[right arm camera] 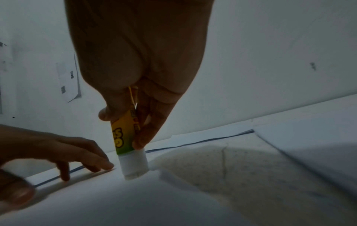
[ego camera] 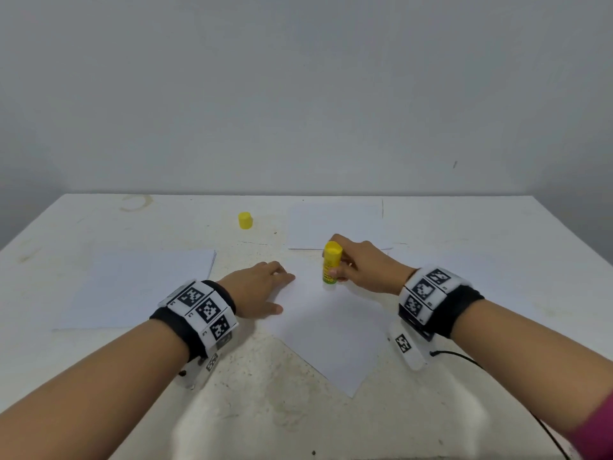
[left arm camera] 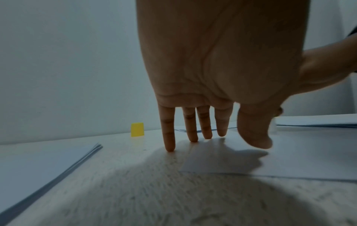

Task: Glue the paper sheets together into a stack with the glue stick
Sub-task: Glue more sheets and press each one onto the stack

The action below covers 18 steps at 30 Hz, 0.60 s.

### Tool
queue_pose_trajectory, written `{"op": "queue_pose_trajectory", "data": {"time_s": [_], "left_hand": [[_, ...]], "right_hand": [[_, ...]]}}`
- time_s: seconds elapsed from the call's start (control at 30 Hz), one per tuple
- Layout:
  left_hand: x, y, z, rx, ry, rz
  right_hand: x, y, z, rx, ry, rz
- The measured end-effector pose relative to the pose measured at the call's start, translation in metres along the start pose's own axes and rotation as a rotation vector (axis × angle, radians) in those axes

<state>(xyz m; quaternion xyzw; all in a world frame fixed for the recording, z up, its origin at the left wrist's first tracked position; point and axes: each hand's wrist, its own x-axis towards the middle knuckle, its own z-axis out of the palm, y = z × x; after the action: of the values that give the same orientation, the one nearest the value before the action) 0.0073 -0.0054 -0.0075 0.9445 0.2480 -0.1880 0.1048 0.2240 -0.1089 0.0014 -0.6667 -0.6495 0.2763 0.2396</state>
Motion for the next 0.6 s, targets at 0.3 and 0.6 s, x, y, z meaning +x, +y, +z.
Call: {"op": "queue_pose_trajectory", "data": {"time_s": [0.3, 0.6], "left_hand": [[0.009, -0.007, -0.006, -0.025, 0.016, 0.012], [-0.001, -0.018, -0.007, 0.037, -0.071, 0.063]], "right_hand": [[-0.055, 0.025, -0.02, -0.06, -0.061, 0.009], [-0.076, 0.037, -0.041, -0.003, -0.108, 0.057]]}}
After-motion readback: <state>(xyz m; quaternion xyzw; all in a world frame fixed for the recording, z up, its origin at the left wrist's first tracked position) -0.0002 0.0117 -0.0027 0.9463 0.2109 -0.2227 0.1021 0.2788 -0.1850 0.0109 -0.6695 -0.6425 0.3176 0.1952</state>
